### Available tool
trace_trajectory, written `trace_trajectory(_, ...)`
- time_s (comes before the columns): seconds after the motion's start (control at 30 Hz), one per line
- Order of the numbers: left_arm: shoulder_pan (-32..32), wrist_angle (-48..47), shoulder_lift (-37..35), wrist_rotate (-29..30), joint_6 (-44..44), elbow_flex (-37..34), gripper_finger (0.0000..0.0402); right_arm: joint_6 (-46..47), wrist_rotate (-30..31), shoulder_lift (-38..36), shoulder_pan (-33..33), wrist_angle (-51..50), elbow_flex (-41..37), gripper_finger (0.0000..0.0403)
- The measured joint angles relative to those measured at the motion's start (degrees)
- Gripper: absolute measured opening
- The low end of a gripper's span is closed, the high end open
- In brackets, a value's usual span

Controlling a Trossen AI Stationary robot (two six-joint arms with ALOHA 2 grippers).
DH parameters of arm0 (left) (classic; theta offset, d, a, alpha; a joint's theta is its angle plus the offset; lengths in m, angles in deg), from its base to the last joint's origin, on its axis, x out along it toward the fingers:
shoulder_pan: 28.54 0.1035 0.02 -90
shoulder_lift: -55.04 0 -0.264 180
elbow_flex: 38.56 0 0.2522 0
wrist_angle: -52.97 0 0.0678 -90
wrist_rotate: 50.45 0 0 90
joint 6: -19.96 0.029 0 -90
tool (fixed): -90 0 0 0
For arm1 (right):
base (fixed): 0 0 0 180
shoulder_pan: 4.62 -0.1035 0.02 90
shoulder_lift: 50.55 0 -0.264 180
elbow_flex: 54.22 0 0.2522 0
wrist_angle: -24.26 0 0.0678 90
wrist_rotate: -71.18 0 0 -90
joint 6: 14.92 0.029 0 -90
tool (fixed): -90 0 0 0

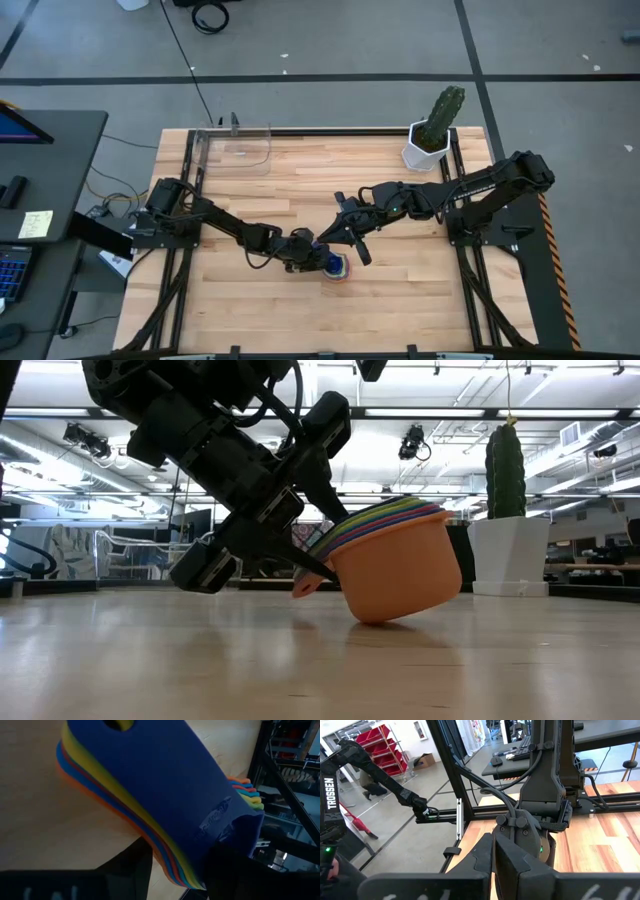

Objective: Nest measuring cups in basket
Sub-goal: Put the stacked nesting measuring cups into the transparent bin

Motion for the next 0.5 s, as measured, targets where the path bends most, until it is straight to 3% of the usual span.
trace_trajectory(0.5, 0.73, -2.58, -1.22, -0.8, 2.32, -0.02, 0.0133, 0.0, 0.0, 0.0, 0.01, 0.35, 0.02, 0.0023)
